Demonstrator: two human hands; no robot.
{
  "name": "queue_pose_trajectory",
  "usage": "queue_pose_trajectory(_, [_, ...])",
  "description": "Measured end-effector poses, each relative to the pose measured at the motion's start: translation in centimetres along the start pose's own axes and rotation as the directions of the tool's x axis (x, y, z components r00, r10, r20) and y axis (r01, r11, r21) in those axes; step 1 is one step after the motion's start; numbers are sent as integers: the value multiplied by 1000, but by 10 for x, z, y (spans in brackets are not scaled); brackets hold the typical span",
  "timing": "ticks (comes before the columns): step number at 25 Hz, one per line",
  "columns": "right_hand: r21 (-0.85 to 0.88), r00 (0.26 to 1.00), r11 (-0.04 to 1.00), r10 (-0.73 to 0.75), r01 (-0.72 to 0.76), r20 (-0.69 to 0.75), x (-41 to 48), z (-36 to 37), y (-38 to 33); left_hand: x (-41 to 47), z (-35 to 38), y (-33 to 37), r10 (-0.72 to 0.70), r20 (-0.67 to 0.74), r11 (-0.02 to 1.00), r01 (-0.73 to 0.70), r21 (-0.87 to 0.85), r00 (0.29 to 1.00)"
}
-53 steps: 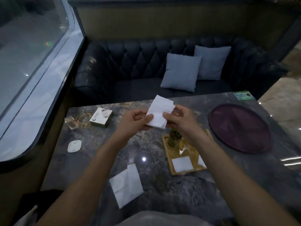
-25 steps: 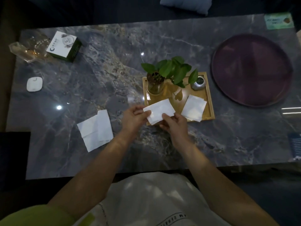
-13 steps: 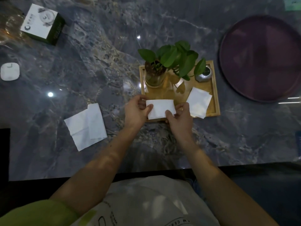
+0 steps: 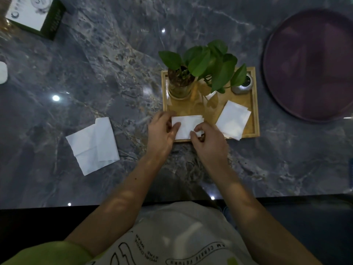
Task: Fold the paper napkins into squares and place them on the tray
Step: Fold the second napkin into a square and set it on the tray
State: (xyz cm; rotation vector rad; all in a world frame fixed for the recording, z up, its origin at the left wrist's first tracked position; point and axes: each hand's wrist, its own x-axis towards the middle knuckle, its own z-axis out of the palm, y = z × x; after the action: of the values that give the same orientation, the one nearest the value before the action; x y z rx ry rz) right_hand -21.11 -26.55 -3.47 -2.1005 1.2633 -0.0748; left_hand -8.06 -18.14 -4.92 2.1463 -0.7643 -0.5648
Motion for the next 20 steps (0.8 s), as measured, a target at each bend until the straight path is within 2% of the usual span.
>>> queue_pose_trajectory(3, [-89, 1000, 996, 0, -2, -15, 0, -1, 5, -9, 2, 3, 2, -56, 998, -5, -57, 998])
queue_pose_trajectory(5, [-110, 1000, 994, -13, 10, -25, 2, -3, 8, -16, 2, 3, 36, -72, 999, -38, -32, 997])
queue_pose_trajectory(11, [-87, 991, 987, -136, 136, 7, 10, -2, 11, -21, 5, -15, 141, 28, 957, -143, 252, 990])
queue_pose_trajectory(14, [-113, 984, 978, -173, 178, 50, 16, 0, 12, -20, 4, -20, 124, 66, 944, -138, 301, 990])
queue_pose_trajectory(20, [-145, 981, 971, -181, 190, 71, 21, -1, 13, -21, 1, -19, 85, 77, 951, -104, 292, 993])
